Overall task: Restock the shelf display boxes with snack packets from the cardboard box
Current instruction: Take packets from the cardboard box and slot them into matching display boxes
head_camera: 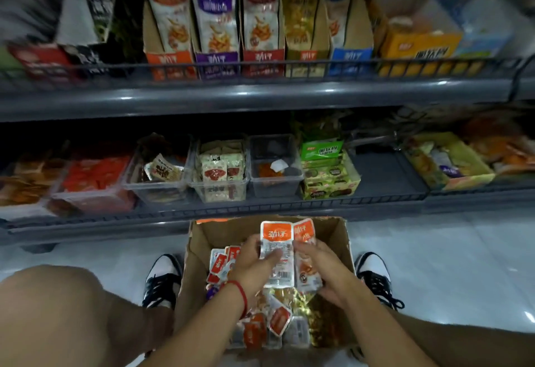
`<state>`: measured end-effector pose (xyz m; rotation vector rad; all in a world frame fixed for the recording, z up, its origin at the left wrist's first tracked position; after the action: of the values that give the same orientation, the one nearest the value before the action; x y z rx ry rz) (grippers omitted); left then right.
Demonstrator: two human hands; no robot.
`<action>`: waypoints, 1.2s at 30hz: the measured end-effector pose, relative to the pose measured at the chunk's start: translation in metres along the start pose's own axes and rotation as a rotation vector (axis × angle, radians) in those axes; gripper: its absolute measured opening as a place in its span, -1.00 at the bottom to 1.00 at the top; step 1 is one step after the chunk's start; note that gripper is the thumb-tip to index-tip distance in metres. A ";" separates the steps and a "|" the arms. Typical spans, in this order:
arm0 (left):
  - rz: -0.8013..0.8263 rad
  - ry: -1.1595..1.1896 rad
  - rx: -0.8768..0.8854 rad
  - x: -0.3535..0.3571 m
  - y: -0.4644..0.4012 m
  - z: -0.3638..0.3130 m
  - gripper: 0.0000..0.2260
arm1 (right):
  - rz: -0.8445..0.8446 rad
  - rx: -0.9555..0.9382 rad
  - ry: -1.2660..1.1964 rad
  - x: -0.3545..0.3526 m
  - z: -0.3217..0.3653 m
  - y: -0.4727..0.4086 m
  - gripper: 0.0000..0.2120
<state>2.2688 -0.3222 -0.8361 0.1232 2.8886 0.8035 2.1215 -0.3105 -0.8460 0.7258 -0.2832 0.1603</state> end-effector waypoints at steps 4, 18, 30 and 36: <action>-0.101 -0.087 0.221 -0.017 0.009 -0.054 -0.81 | -0.026 -0.060 -0.155 0.006 0.030 0.022 -0.64; -0.135 -0.248 0.677 -0.011 0.075 -0.167 -0.75 | 0.033 -0.287 -0.341 0.057 0.118 0.048 -0.56; 0.349 0.598 0.236 -0.025 0.069 -0.194 -0.75 | -0.014 -0.677 0.304 0.075 0.236 0.091 -0.65; 0.398 0.446 0.370 -0.051 0.078 -0.242 -0.65 | -0.078 -0.761 0.491 0.080 0.300 0.107 -0.73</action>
<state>2.2844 -0.3849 -0.5847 0.6525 3.4716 0.3610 2.1117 -0.4297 -0.5400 -0.0693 0.1589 0.1372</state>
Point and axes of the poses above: each hand's wrist, its own y-axis away from the middle knuckle, its own x-axis out of the palm, z = x × y, the point moved 10 cm from there along -y, towards the middle knuckle, and after that the axes turned 3 degrees about z, right-handed, at the moved point
